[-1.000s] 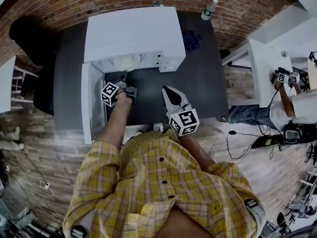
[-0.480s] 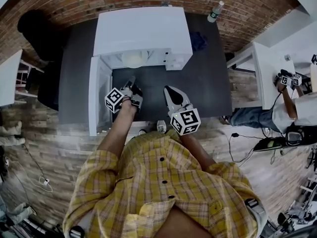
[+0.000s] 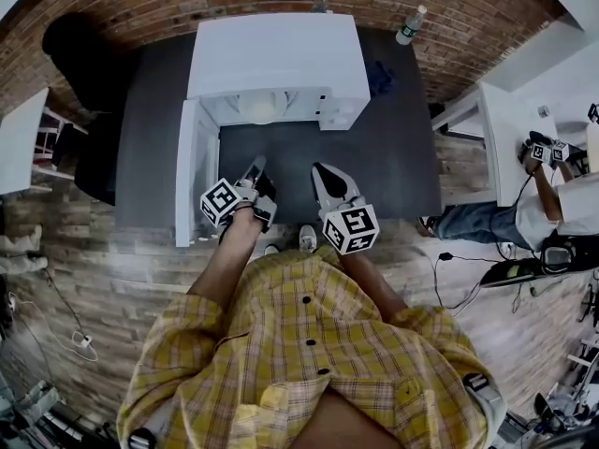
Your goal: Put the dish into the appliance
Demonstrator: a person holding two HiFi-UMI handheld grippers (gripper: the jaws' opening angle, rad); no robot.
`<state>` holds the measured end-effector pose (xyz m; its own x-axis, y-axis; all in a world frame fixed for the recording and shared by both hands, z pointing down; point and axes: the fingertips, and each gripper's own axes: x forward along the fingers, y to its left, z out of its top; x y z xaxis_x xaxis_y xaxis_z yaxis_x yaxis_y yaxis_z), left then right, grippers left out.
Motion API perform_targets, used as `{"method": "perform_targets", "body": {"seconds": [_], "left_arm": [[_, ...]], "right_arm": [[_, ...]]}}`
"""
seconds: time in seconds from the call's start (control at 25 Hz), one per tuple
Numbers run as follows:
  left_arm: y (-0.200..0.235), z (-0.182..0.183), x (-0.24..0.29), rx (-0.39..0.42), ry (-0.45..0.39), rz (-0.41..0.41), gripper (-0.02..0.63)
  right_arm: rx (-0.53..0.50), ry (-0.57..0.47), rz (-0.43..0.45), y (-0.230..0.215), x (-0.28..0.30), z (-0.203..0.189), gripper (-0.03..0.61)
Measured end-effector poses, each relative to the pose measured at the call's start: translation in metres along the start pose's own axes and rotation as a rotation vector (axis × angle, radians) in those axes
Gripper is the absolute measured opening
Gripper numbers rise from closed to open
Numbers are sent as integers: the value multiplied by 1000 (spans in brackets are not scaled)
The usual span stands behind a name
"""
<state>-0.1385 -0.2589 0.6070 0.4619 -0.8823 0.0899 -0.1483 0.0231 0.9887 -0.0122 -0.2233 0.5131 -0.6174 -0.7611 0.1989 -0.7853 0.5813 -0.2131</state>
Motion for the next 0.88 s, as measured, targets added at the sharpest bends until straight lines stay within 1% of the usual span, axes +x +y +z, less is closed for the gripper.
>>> {"method": "perform_targets", "body": {"seconds": [0.08, 0.2, 0.28, 0.32, 0.48, 0.64, 0.68, 0.8, 0.88], "left_arm": [[-8, -2, -6, 36, 9, -2, 0], [-24, -7, -13, 116, 26, -14, 0], [-35, -12, -16, 184, 43, -24, -1], [-41, -15, -17, 231, 55, -27, 0], [-66, -27, -23, 497, 101, -30, -2], [-86, -35, -26, 719, 124, -32, -2], [-90, -36, -26, 784, 126, -24, -2], [-100, -40, -29, 1015, 121, 26, -2], [-103, -41, -32, 1134, 106, 62, -2]], "right_arm": [[0, 2, 1, 3, 1, -1, 3], [1, 5, 5, 5, 1, -2, 3], [5, 7, 6, 6, 0, -3, 3], [7, 8, 6, 6, 0, -3, 3], [9, 5, 11, 8, 0, -2, 3], [15, 7, 14, 7, 2, -4, 3], [16, 7, 15, 7, 2, -4, 3], [17, 8, 20, 8, 3, -4, 3], [19, 8, 24, 9, 3, -5, 3]]}}
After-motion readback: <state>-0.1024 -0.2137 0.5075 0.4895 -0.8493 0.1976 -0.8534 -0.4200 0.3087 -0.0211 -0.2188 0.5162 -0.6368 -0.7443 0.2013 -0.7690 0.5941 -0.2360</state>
